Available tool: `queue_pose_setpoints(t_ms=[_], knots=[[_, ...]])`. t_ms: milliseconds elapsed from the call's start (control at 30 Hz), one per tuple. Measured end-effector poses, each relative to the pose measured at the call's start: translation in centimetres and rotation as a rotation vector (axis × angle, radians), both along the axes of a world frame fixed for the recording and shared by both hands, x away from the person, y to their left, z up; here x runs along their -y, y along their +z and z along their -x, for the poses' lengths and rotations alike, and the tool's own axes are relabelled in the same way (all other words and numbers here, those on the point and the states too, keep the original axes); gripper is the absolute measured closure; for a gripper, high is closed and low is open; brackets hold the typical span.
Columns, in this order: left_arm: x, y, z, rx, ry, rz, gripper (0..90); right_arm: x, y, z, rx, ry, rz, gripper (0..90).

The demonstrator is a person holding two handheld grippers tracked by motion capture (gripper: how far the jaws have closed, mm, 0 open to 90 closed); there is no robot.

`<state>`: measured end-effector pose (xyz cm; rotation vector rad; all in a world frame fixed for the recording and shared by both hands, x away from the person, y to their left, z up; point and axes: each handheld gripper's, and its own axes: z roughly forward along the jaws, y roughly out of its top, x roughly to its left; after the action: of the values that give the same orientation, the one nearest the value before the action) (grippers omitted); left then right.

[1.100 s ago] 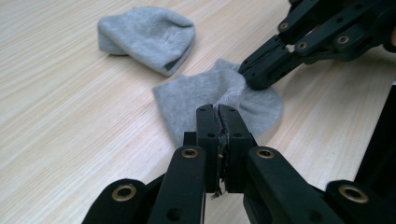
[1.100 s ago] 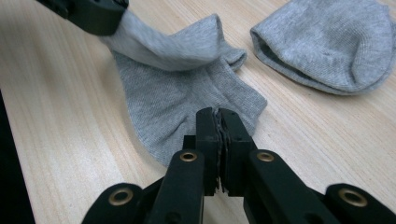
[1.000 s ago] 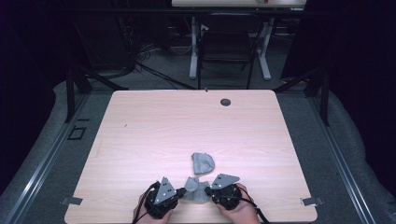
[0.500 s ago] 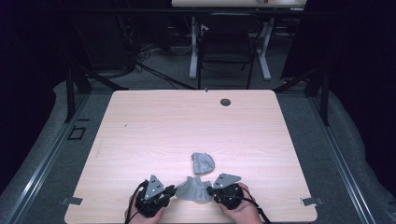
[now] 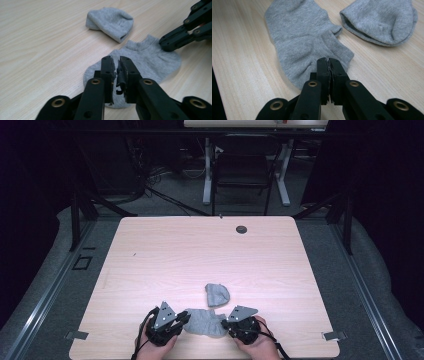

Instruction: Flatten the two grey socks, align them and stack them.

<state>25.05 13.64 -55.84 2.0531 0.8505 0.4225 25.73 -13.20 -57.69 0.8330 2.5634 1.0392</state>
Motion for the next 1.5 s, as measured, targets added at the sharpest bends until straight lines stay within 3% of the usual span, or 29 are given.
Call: queue_pose_setpoints(t_ms=[167,433,1133,1367,1500], knots=[[0.2,-1.2,-1.0,-0.027,-0.008,-0.030,87.5,0.0,0.0,0.0,0.001,-0.003,-0.007,87.4],[0.4,-2.6,-1.1,-0.065,-0.001,-0.066,87.3,0.2,0.0,-0.1,-0.012,-0.018,-0.009,86.6],[0.5,-2.5,0.2,-0.087,-0.010,-0.062,84.8,0.6,0.2,0.1,-0.041,-0.033,0.002,86.7],[0.6,-2.4,0.2,-0.085,-0.022,-0.056,77.8,0.7,0.4,0.1,-0.024,-0.017,0.003,80.5],[0.3,-1.9,0.0,-0.059,-0.009,-0.052,72.7,1.3,0.8,0.0,-0.006,-0.056,-0.040,79.4]])
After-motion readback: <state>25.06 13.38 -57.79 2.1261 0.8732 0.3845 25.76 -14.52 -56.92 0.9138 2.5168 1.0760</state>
